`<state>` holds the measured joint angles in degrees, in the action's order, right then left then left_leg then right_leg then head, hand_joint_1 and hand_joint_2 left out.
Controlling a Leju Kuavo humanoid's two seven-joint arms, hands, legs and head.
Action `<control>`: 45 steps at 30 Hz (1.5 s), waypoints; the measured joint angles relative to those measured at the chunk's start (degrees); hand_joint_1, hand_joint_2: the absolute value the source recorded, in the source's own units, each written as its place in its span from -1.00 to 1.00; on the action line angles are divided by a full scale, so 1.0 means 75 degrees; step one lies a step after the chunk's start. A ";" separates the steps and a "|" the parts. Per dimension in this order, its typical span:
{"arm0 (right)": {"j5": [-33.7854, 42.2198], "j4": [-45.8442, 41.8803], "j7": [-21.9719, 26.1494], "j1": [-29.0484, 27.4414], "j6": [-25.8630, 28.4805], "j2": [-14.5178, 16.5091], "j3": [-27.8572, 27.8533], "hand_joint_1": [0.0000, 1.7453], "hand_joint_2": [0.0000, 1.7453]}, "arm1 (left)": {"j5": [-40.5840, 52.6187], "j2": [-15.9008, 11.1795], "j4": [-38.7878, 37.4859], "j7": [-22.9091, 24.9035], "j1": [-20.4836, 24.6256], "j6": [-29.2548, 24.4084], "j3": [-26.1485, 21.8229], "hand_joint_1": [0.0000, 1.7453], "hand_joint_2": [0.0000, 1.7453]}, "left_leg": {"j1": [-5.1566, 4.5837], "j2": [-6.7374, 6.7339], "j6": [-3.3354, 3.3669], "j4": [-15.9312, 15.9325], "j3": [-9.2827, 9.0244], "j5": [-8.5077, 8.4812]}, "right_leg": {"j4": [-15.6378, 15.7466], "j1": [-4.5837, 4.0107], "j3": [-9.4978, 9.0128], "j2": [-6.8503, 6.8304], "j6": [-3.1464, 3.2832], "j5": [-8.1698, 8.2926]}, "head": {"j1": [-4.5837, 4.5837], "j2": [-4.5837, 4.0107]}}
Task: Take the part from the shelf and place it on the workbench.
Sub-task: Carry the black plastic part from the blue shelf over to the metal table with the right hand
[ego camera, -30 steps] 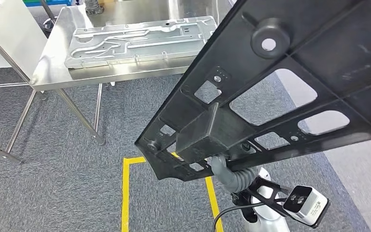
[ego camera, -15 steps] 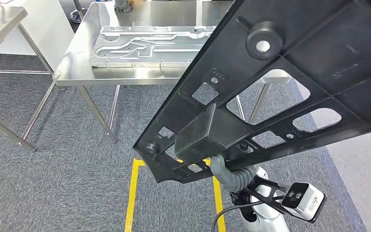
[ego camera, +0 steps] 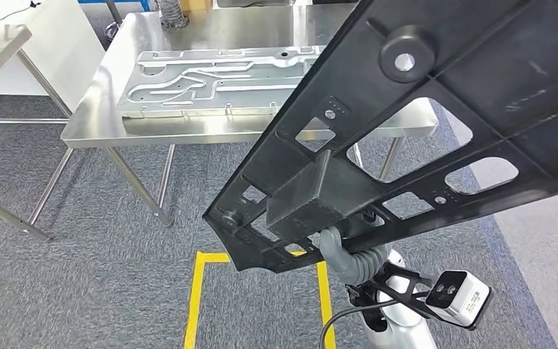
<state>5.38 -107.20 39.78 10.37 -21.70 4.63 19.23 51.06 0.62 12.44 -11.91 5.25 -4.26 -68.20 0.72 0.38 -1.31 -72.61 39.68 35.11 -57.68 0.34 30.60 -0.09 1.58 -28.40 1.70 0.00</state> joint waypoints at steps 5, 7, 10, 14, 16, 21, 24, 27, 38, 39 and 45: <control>-0.0021 0.0039 0.0001 0.0002 0.0019 0.0000 -0.0003 0.64 1.00 | 0.0013 -0.0033 -0.0001 0.0007 -0.0022 -0.0004 -0.0030 -1.00 1.00 | -0.0165 -0.0012 0.0326 0.1858 -0.0361 -0.1568 | 0.0039 -0.0050 -0.0393 0.0024 -0.0103 -0.0332 | 0.0000 0.0000; -0.0050 0.0047 0.0001 0.0000 0.0039 -0.0001 -0.0007 0.64 1.00 | 0.0019 -0.0029 0.0000 0.0021 -0.0021 -0.0005 -0.0031 -1.00 1.00 | -0.0152 0.0007 0.0351 0.1950 -0.0479 -0.1561 | 0.0008 -0.0061 -0.0449 0.0037 -0.0200 -0.0321 | 0.0001 0.0000; -0.0077 0.0045 0.0001 0.0010 0.0061 -0.0005 -0.0010 0.64 1.00 | 0.0023 -0.0009 0.0000 0.0041 -0.0007 -0.0002 -0.0033 -1.00 1.00 | -0.0091 0.0024 0.0442 0.2085 -0.0733 -0.1517 | -0.0756 -0.0057 -0.0112 0.0033 -0.0298 -0.0414 | 0.0000 0.0000; -0.0114 0.0061 0.0006 0.0000 0.0149 -0.0028 -0.0009 0.64 1.00 | 0.0039 0.0007 0.0000 0.0047 -0.0006 0.0015 -0.0034 -1.00 1.00 | -0.0096 0.0048 0.0474 0.2094 -0.0955 -0.1294 | -0.2111 0.0000 0.1003 0.0031 -0.0413 -0.1051 | 0.0000 0.0000; -0.0134 0.0070 0.0006 0.0001 0.0201 -0.0040 -0.0009 0.64 1.00 | 0.0066 0.0015 0.0000 0.0048 -0.0007 0.0031 -0.0034 -1.00 1.00 | -0.0096 0.0073 0.0456 0.2092 -0.1156 -0.1148 | -0.1559 0.0007 0.1006 0.0029 -0.0425 -0.0637 | 0.0000 0.0000; -0.0171 0.0019 0.0004 -0.0029 0.0295 -0.0055 -0.0009 0.64 1.00 | 0.0078 0.0047 -0.0003 0.0078 0.0015 0.0044 -0.0034 -1.00 1.00 | -0.0100 0.0114 0.0278 0.2055 -0.1417 -0.0898 | -0.0031 -0.0087 0.0673 0.0040 -0.0203 0.0543 | -0.0007 0.0000; -0.0159 -0.0045 0.0003 -0.0021 0.0302 -0.0056 -0.0011 0.64 1.00 | 0.0074 0.0054 -0.0002 0.0117 0.0025 0.0027 -0.0034 -1.00 1.00 | -0.0092 0.0085 0.0162 0.1707 -0.1275 -0.0883 | 0.0076 -0.0046 0.0520 0.0037 -0.0070 0.0530 | -0.0012 0.0000; -0.0125 -0.0065 0.0003 0.0011 0.0317 -0.0050 -0.0008 0.64 1.00 | 0.0076 0.0071 -0.0003 0.0150 0.0036 0.0006 -0.0034 -1.00 1.00 | -0.0037 0.0024 0.0037 0.0435 -0.0519 -0.0420 | 0.0133 -0.0017 0.0348 0.0013 -0.0003 0.0427 | -0.0011 0.0000; -0.0041 -0.0256 0.0003 -0.0039 0.0372 -0.0058 -0.0066 0.64 1.00 | 0.0143 0.0065 -0.0001 0.0093 -0.0001 -0.0005 -0.0034 -1.00 1.00 | -0.0005 -0.0038 0.0184 0.1970 -0.0685 -0.1465 | 0.0114 0.0001 -0.0136 0.0016 -0.0337 -0.0072 | -0.0012 0.0000; -0.0045 -0.0294 0.0003 -0.0049 0.0353 -0.0058 -0.0080 0.64 1.00 | 0.0151 0.0065 -0.0001 0.0075 -0.0004 -0.0004 -0.0034 -1.00 1.00 | 0.0007 -0.0033 0.0226 0.1986 -0.0714 -0.1457 | 0.0052 0.0006 -0.0133 0.0016 -0.0373 -0.0130 | -0.0012 0.0000; -0.0066 -0.0460 0.0007 -0.0187 0.0316 -0.0068 -0.0208 0.64 1.00 | 0.0214 0.0064 -0.0001 0.0052 0.0015 0.0002 -0.0034 -1.00 1.00 | -0.0043 -0.0007 0.0417 0.2020 -0.0959 -0.1239 | -0.2298 0.0013 0.1317 0.0016 -0.0434 -0.0826 | -0.0012 0.0000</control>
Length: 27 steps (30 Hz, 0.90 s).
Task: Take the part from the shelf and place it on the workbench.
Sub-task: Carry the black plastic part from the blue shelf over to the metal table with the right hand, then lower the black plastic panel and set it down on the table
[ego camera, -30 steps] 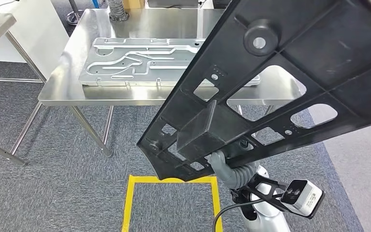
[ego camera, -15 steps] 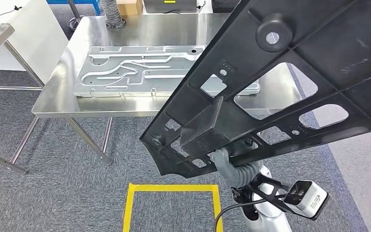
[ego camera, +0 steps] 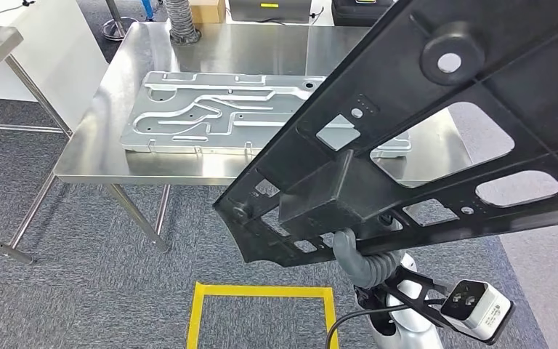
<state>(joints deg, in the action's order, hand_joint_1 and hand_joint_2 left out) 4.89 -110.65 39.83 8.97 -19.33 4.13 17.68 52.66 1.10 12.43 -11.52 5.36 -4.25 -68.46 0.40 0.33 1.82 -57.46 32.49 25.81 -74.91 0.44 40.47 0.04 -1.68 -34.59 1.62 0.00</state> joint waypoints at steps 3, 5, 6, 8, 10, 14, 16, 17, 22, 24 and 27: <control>0.0005 -0.0094 0.0000 -0.0042 0.0075 -0.0002 -0.0055 0.64 1.00 | 0.0003 0.0001 -0.0001 0.0012 0.0001 -0.0002 0.0000 -1.00 1.00 | -0.0051 0.0032 -0.0007 0.0003 -0.0247 0.0181 | 0.1185 -0.0047 -0.0302 0.0001 0.0142 0.1009 | 0.0000 0.0000; 0.0048 -0.0179 0.0000 -0.0056 0.0132 -0.0002 -0.0096 0.64 1.00 | 0.0003 0.0009 -0.0001 0.0011 0.0015 -0.0004 0.0000 -1.00 1.00 | -0.0083 0.0048 -0.0062 -0.0002 -0.0339 0.0297 | 0.2025 -0.0104 -0.0619 -0.0006 0.0248 0.1374 | 0.0002 0.0000; 0.0102 -0.0222 0.0001 -0.0075 0.0130 -0.0002 -0.0127 0.64 1.00 | 0.0002 0.0010 -0.0002 0.0010 0.0018 -0.0004 0.0000 -1.00 1.00 | -0.0082 0.0048 -0.0102 0.0004 -0.0349 0.0338 | 0.2172 -0.0130 -0.0676 -0.0005 0.0283 0.1370 | 0.0003 0.0000; 0.0257 -0.0298 0.0001 -0.0128 0.0058 -0.0001 -0.0210 0.64 1.00 | -0.0001 -0.0006 0.0001 0.0008 0.0030 -0.0006 0.0000 -1.00 1.00 | -0.0081 0.0023 -0.0187 0.0036 -0.0397 0.0397 | 0.2238 -0.0130 -0.0720 0.0015 0.0323 0.1314 | 0.0004 0.0000; 0.0401 -0.0357 0.0001 -0.0176 -0.0103 0.0006 -0.0289 0.64 1.00 | -0.0002 -0.0018 0.0007 0.0002 0.0044 -0.0004 0.0000 -1.00 1.00 | -0.0073 -0.0004 -0.0276 -0.0139 -0.0379 0.0524 | 0.2352 -0.0080 -0.0843 0.0044 0.0379 0.1287 | 0.0004 0.0000; 0.0492 -0.0390 0.0004 -0.0256 -0.0480 0.0080 -0.0442 0.64 1.00 | 0.0000 -0.0028 0.0010 0.0001 0.0044 -0.0009 0.0000 -1.00 1.00 | 0.0019 -0.0008 -0.0442 -0.1912 0.0628 0.1146 | 0.2423 -0.0035 -0.1085 0.0104 0.0441 0.1137 | 0.0004 0.0000; 0.0489 -0.0391 0.0004 -0.0295 -0.0560 0.0125 -0.0528 0.64 1.00 | 0.0011 -0.0030 0.0010 0.0008 0.0031 -0.0010 0.0000 -1.00 1.00 | 0.0067 -0.0006 -0.0493 -0.2085 0.0928 0.0872 | 0.2412 -0.0022 -0.1222 0.0186 0.0415 0.1023 | 0.0005 0.0000; 0.0489 -0.0396 0.0004 -0.0303 -0.0580 0.0150 -0.0568 0.64 1.00 | 0.0018 -0.0031 0.0010 0.0011 0.0026 -0.0010 0.0000 -1.00 1.00 | 0.0088 0.0002 -0.0507 -0.1708 0.0853 0.0499 | 0.2404 -0.0013 -0.1311 0.0232 0.0394 0.0956 | 0.0005 0.0000; 0.0495 -0.0457 0.0004 -0.0335 -0.0664 0.0262 -0.0726 0.64 1.00 | 0.0037 -0.0039 0.0011 0.0020 0.0026 -0.0019 0.0000 -1.00 1.00 | 0.0073 0.0184 -0.0397 -0.0100 0.0230 -0.0199 | 0.2398 0.0008 -0.1491 0.0426 0.0207 0.0730 | 0.0004 0.0000; 0.0480 -0.0521 0.0004 -0.0369 -0.0704 0.0296 -0.0802 0.64 1.00 | 0.0038 -0.0042 0.0012 0.0015 0.0042 -0.0023 0.0000 -1.00 1.00 | 0.0089 0.0143 -0.0299 -0.0022 0.0170 -0.0143 | 0.2407 0.0017 -0.1510 0.0433 0.0112 0.0679 | 0.0004 0.0000; 0.0415 -0.0646 0.0004 -0.0402 -0.0697 0.0357 -0.0915 0.64 1.00 | 0.0028 -0.0040 0.0012 0.0002 0.0042 -0.0024 0.0000 -1.00 1.00 | 0.0109 0.0063 -0.0155 0.0067 0.0002 -0.0068 | 0.1591 0.0021 -0.1141 0.0184 0.0027 0.0288 | 0.0003 0.0000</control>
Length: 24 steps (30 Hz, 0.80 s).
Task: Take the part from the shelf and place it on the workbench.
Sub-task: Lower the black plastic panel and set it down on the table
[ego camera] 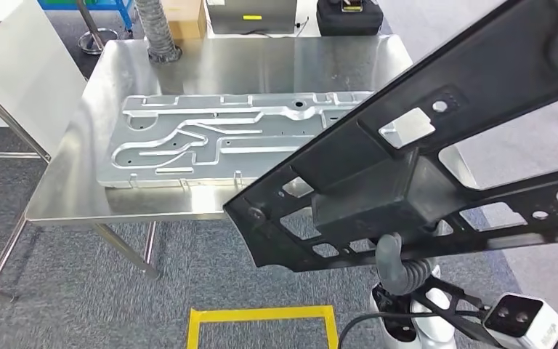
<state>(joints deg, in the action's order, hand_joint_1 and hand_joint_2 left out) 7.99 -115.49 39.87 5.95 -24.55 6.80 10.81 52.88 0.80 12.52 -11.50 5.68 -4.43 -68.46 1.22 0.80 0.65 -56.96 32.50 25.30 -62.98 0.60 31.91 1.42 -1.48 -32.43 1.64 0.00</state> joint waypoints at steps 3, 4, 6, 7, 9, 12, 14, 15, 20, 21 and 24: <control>-0.0208 -0.0119 0.0000 -0.0064 0.0206 0.0048 -0.0138 0.64 1.00 | -0.0025 -0.0001 0.0001 0.0004 -0.0014 -0.0013 -0.0002 -1.00 1.00 | -0.0034 -0.0061 0.0051 -0.0002 -0.0131 0.0135 | -0.1455 0.0016 0.0971 -0.0122 -0.0026 -0.0376 | 0.0000 0.0000; -0.0350 -0.0197 0.0000 -0.0083 0.0381 0.0063 -0.0193 0.64 1.00 | -0.0044 -0.0001 0.0001 0.0006 -0.0018 -0.0024 -0.0004 -1.00 1.00 | -0.0045 -0.0068 0.0050 -0.0004 -0.0195 0.0188 | -0.1525 0.0017 0.1113 -0.0130 -0.0018 -0.0231 | 0.0000 0.0000; -0.0757 -0.0450 0.0000 -0.0096 0.0999 0.0088 -0.0276 0.64 1.00 | -0.0090 -0.0001 0.0001 0.0011 -0.0021 -0.0052 -0.0012 -1.00 1.00 | -0.0065 -0.0068 0.0031 -0.0005 -0.0374 0.0314 | -0.0731 0.0008 0.0908 -0.0150 0.0043 0.0485 | 0.0000 0.0000; -0.0992 -0.0598 0.0001 -0.0093 0.1445 0.0093 -0.0293 0.64 1.00 | -0.0118 0.0004 0.0000 0.0012 -0.0022 -0.0066 -0.0021 -1.00 1.00 | -0.0074 -0.0068 0.0011 -0.0002 -0.0447 0.0381 | -0.0207 -0.0017 0.0701 -0.0173 0.0093 0.0796 | 0.0000 0.0000; -0.1558 -0.0833 -0.0012 -0.0016 0.2697 0.0080 -0.0269 0.64 1.00 | -0.0146 0.0013 0.0000 -0.0001 -0.0023 -0.0078 -0.0047 -1.00 1.00 | -0.0088 -0.0074 -0.0060 -0.0009 -0.0506 0.0489 | 0.0490 -0.0069 0.0432 -0.0202 0.0182 0.1063 | -0.0001 0.0000; -0.2569 -0.0405 -0.0327 0.0831 0.5228 -0.0106 -0.0196 0.64 1.00 | -0.0058 0.0007 0.0001 -0.0106 -0.0002 0.0012 -0.0058 -1.00 1.00 | -0.0083 -0.0167 -0.0181 0.0028 -0.0534 0.0573 | 0.0639 -0.0075 0.0400 -0.0114 0.0264 0.1008 | -0.0001 0.0000; -0.2999 0.0325 -0.0589 0.1676 0.6210 -0.0298 -0.0292 0.64 1.00 | -0.0013 0.0012 0.0003 -0.0175 0.0058 0.0063 -0.0055 -1.00 1.00 | -0.0092 -0.0188 -0.0239 -0.0240 -0.0468 0.0727 | 0.0743 -0.0022 0.0285 -0.0074 0.0327 0.0997 | 0.0000 0.0000; -0.3210 0.0744 -0.0693 0.2033 0.6452 -0.0390 -0.0370 0.64 1.00 | -0.0009 0.0016 0.0004 -0.0193 0.0077 0.0075 -0.0054 -1.00 1.00 | -0.0085 -0.0178 -0.0265 -0.0629 -0.0282 0.0890 | 0.0784 -0.0001 0.0214 -0.0076 0.0356 0.0979 | 0.0000 0.0000; -0.5499 0.2784 -0.1682 0.3399 0.7254 -0.0804 -0.0562 0.64 1.00 | 0.0023 0.0031 0.0004 -0.0206 0.0032 0.0136 -0.0052 -1.00 1.00 | -0.0060 -0.0167 -0.0330 -0.2114 0.0997 0.0861 | 0.0792 -0.0014 -0.0032 -0.0046 0.0374 0.0778 | 0.0000 0.0000; -0.6151 0.3149 -0.1998 0.3637 0.7337 -0.0870 -0.0566 0.64 1.00 | 0.0043 0.0033 0.0004 -0.0207 0.0024 0.0144 -0.0052 -1.00 1.00 | -0.0062 -0.0167 -0.0307 -0.1640 0.0901 0.0443 | 0.0791 -0.0020 -0.0120 -0.0046 0.0360 0.0716 | 0.0000 0.0000; -0.8460 0.4327 -0.3166 0.4468 0.7225 -0.1032 -0.0465 0.64 1.00 | 0.0111 0.0034 0.0004 -0.0222 0.0008 0.0180 -0.0050 -1.00 1.00 | -0.0109 -0.0160 -0.0167 -0.0290 0.0459 -0.0365 | 0.0786 -0.0045 -0.0280 -0.0040 0.0290 0.0559 | -0.0001 0.0000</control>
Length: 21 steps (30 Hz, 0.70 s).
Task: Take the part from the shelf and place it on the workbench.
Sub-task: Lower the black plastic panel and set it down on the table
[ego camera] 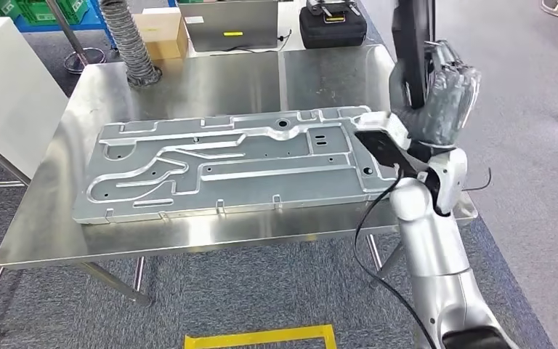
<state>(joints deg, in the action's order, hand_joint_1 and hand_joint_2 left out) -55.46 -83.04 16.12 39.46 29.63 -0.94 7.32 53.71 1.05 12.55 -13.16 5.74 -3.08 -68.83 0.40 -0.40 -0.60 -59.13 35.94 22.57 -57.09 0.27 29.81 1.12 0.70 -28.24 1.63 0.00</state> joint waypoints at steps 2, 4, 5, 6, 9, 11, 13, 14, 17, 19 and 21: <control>-0.1270 0.0898 -0.0569 0.0609 -0.0356 -0.0081 0.0184 0.64 1.00 | 0.0046 0.0002 0.0000 -0.0010 0.0010 0.0036 0.0005 -1.00 1.00 | -0.0036 0.0004 0.0067 0.0169 -0.0047 0.0038 | 0.0015 -0.0007 0.0027 0.0015 -0.0074 -0.0024 | 0.0001 0.0000; -0.2213 0.1820 -0.0832 0.1163 -0.0805 -0.0115 0.0465 0.64 1.00 | 0.0092 0.0010 0.0000 0.0003 0.0042 0.0075 0.0015 -1.00 1.00 | 0.0007 0.0016 0.0118 0.0264 -0.0092 0.0070 | 0.0002 -0.0009 0.0041 -0.0007 -0.0158 -0.0073 | 0.0001 0.0000; -0.2582 0.2250 -0.0878 0.1433 -0.1007 -0.0111 0.0636 0.64 1.00 | 0.0109 0.0016 0.0000 0.0017 0.0067 0.0091 0.0023 -1.00 1.00 | 0.0030 0.0021 0.0148 0.0306 -0.0131 0.0077 | -0.0154 -0.0009 0.0114 -0.0031 -0.0194 -0.0155 | 0.0001 0.0000; -0.2920 0.2700 -0.0897 0.1694 -0.1184 -0.0090 0.0839 0.64 1.00 | 0.0123 0.0022 0.0000 0.0033 0.0099 0.0103 0.0031 -1.00 1.00 | 0.0054 0.0025 0.0177 0.0346 -0.0176 0.0086 | -0.0484 -0.0007 0.0285 -0.0055 -0.0224 -0.0293 | 0.0001 0.0000; -0.3701 0.3987 -0.0874 0.2303 -0.1515 0.0087 0.1517 0.64 1.00 | 0.0143 0.0026 0.0000 0.0066 0.0185 0.0114 0.0047 -1.00 1.00 | 0.0055 0.0032 0.0222 0.0352 -0.0272 0.0182 | -0.2079 0.0034 0.1285 -0.0087 -0.0284 -0.0739 | 0.0001 0.0000; -0.4075 0.4759 -0.0817 0.2497 -0.1679 0.0297 0.2012 0.64 1.00 | 0.0151 0.0032 0.0000 0.0085 0.0198 0.0114 0.0050 -1.00 1.00 | 0.0062 0.0050 0.0200 0.0339 -0.0400 0.0290 | -0.2328 0.0069 0.1647 -0.0103 -0.0304 -0.0478 | 0.0001 0.0000; -0.4240 0.5427 -0.0705 0.2608 -0.1810 0.0562 0.2464 0.64 1.00 | 0.0153 0.0046 0.0000 0.0094 0.0206 0.0113 0.0052 -1.00 1.00 | 0.0075 0.0073 0.0144 0.0307 -0.0570 0.0439 | -0.1412 0.0097 0.1453 -0.0134 -0.0292 0.0314 | 0.0001 0.0000; -0.4264 0.5729 -0.0633 0.2659 -0.1871 0.0690 0.2660 0.64 1.00 | 0.0154 0.0053 0.0000 0.0094 0.0216 0.0112 0.0053 -1.00 1.00 | 0.0065 0.0084 0.0098 0.0284 -0.0625 0.0515 | -0.0913 0.0086 0.1290 -0.0147 -0.0274 0.0629 | 0.0001 0.0000; -0.4268 0.6463 -0.0415 0.2747 -0.2093 0.1090 0.3160 0.64 1.00 | 0.0155 0.0056 0.0000 0.0106 0.0250 0.0102 0.0054 -1.00 1.00 | 0.0043 0.0096 -0.0052 0.0241 -0.0641 0.0638 | -0.0270 0.0026 0.1057 -0.0147 -0.0138 0.0735 | 0.0002 0.0000; -0.4224 0.6822 -0.0319 0.2738 -0.2280 0.1316 0.3398 0.64 1.00 | 0.0154 0.0058 0.0000 0.0118 0.0258 0.0103 0.0055 -1.00 1.00 | 0.0071 0.0089 -0.0141 0.0242 -0.0658 0.0690 | -0.0213 0.0024 0.1014 -0.0132 -0.0032 0.0671 | 0.0002 0.0000; -0.4072 0.7114 -0.0324 0.2729 -0.2430 0.1489 0.3592 0.64 1.00 | 0.0133 0.0066 0.0000 0.0111 0.0259 0.0119 0.0055 -1.00 1.00 | 0.0088 0.0080 -0.0209 -0.0099 -0.0532 0.0894 | -0.0156 0.0047 0.0924 -0.0127 0.0064 0.0636 | 0.0001 0.0000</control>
<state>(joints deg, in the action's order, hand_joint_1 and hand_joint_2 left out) -86.00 -29.68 13.69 59.93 11.41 10.23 34.27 54.71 1.55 12.55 -12.33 7.68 -2.18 -68.42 1.07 0.20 -2.16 -59.87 31.95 29.27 -58.25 0.62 36.74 0.17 1.18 -23.47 1.64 0.00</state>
